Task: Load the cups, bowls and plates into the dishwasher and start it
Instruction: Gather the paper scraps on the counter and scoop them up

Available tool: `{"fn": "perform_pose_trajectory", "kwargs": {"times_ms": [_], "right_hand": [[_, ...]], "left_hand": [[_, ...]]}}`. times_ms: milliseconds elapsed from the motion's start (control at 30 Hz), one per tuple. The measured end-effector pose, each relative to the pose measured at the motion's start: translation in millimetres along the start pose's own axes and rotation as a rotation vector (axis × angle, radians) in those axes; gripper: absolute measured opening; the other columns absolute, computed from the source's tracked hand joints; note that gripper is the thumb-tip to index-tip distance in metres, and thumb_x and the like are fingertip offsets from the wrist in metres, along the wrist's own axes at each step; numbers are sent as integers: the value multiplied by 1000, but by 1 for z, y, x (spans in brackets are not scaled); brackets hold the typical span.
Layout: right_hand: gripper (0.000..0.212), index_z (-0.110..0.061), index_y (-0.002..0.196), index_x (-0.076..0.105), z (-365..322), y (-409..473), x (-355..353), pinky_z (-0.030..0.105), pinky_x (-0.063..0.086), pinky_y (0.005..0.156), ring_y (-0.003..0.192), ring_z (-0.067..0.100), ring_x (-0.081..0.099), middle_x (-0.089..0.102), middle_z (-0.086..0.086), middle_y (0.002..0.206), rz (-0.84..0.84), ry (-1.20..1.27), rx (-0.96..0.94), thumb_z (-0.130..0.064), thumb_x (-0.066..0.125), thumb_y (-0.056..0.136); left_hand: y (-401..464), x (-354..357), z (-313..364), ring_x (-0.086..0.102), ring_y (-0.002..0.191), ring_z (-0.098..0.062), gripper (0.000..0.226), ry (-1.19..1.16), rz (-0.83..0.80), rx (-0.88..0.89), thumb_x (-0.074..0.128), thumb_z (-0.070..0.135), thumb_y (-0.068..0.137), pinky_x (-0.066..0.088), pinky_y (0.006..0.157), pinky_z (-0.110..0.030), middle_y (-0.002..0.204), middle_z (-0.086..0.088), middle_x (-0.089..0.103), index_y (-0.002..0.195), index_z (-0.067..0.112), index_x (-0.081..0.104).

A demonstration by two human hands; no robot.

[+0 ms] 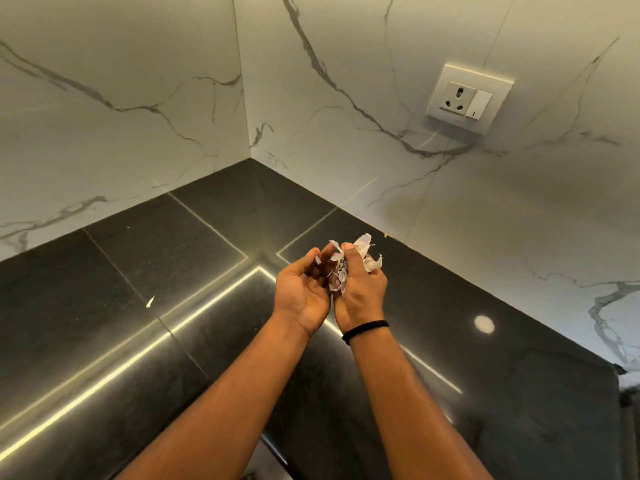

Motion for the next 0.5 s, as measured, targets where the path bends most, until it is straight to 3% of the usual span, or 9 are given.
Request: {"fn": "perform_pose_trajectory", "kwargs": {"times_ms": [67, 167, 300, 367, 500], "right_hand": [[7, -8, 88, 67, -1, -12, 6, 29, 54, 57, 68, 19, 66, 67, 7, 76, -28, 3, 6, -12, 66, 94], [8, -4, 93, 67, 10, -35, 25, 30, 56, 58, 71, 21, 67, 68, 9, 78, -128, 9, 51, -11, 63, 96], [11, -1, 97, 69, 36, -67, 54, 47, 58, 85, 90, 34, 67, 68, 23, 98, -220, -34, 77, -10, 65, 94], [10, -3, 88, 72, 54, -87, 70, 47, 55, 84, 91, 34, 65, 69, 22, 97, -257, -54, 97, -9, 65, 93], [17, -6, 82, 72, 98, -140, 107, 37, 58, 79, 87, 25, 71, 75, 14, 91, -395, -74, 175, -5, 61, 95]], "left_hand": [[-12, -8, 4, 71, 78, -23, 21, -65, 68, 18, 51, 12, 95, 57, 64, -30, 91, -11, 75, 84, 7, 67], [-32, -20, 20, 70, 74, -23, 17, -119, 133, 102, 49, 13, 92, 56, 57, -26, 86, -10, 73, 82, 9, 62], [-62, -34, 58, 73, 78, -25, 25, -207, 148, 222, 49, 15, 95, 57, 83, -40, 83, -11, 73, 72, 11, 57], [-80, -48, 81, 72, 81, -26, 28, -222, 177, 284, 49, 18, 98, 54, 93, -42, 83, -12, 74, 72, 11, 58], [-130, -91, 125, 71, 82, -27, 36, -296, 231, 431, 47, 25, 101, 56, 89, -40, 84, -13, 74, 80, 5, 68]]}}
Point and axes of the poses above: each hand's wrist, its own y-axis towards the middle knuckle, its own x-axis out of the palm, z = x × y, the point moved 7 cm from there along y, towards the middle knuckle
